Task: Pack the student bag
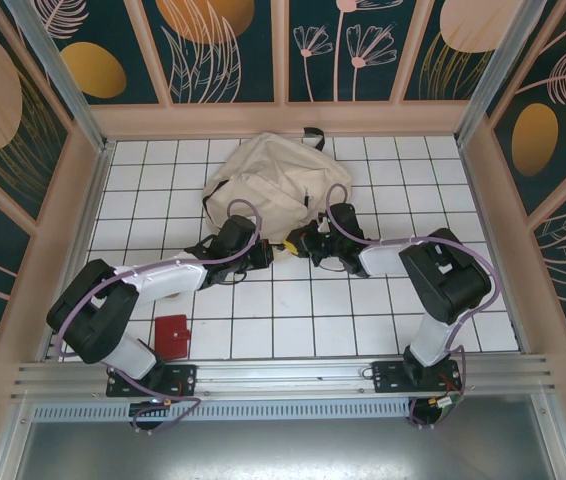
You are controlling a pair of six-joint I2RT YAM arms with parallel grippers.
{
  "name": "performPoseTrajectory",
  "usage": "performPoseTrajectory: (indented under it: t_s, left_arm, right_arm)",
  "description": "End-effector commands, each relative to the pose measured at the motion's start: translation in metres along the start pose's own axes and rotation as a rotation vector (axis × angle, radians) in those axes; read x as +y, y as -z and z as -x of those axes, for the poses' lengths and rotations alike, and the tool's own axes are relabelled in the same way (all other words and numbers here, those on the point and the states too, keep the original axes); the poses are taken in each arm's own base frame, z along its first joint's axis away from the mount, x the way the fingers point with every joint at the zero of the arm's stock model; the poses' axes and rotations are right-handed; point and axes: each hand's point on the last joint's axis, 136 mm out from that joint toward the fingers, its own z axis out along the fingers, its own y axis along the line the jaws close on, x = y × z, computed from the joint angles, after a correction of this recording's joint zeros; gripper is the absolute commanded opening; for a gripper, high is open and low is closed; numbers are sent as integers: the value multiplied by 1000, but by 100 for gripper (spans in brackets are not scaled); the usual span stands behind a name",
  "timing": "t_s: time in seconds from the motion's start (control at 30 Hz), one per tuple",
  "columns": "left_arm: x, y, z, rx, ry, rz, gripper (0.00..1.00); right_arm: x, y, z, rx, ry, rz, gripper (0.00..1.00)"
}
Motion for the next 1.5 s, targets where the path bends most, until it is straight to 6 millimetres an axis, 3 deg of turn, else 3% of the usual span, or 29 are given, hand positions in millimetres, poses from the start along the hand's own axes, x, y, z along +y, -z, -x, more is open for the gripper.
performPoseTrajectory:
  t_s: [0.0, 0.3, 0.63, 0.73, 0.87, 1.0, 1.07, 1.17, 1.3, 1.4, 1.47]
  left_arm:
    - [93, 17, -14, 5, 140, 361, 0]
    - [108, 21, -7, -18, 235, 398, 0]
    - [135, 37, -6, -60, 358, 447, 0]
    - [113, 24, -6, -17, 327, 306, 0]
    - [81, 15, 0, 16, 257, 138, 0]
    - [65, 17, 8, 19, 172, 78, 0]
    - [61, 19, 8, 21, 153, 59, 0]
    - [54, 19, 8, 34, 132, 25, 6]
    - [48, 19, 12, 43, 101, 11, 12]
    - [46, 18, 12, 56, 84, 10, 11]
    - [46, 18, 11, 61, 83, 7, 8]
  right_arm:
    - [-39, 28, 63, -277, -54, -116, 0]
    - [-59, 32, 67, -324, -80, -195, 0]
    - [-56, 37, 72, -350, -50, -211, 0]
    - [-48, 32, 70, -324, -16, -175, 0]
    - [-9, 16, 56, -237, 94, -88, 2]
    - [6, 6, 40, -135, 104, -19, 40]
    - [9, 4, 33, -100, 109, -5, 48]
    - [17, 7, 21, -58, 156, 23, 52]
    - [7, 10, 19, -70, 249, -71, 53]
    - [-10, 15, 21, -92, 254, -162, 52]
    - [-16, 14, 13, -76, 234, -171, 52]
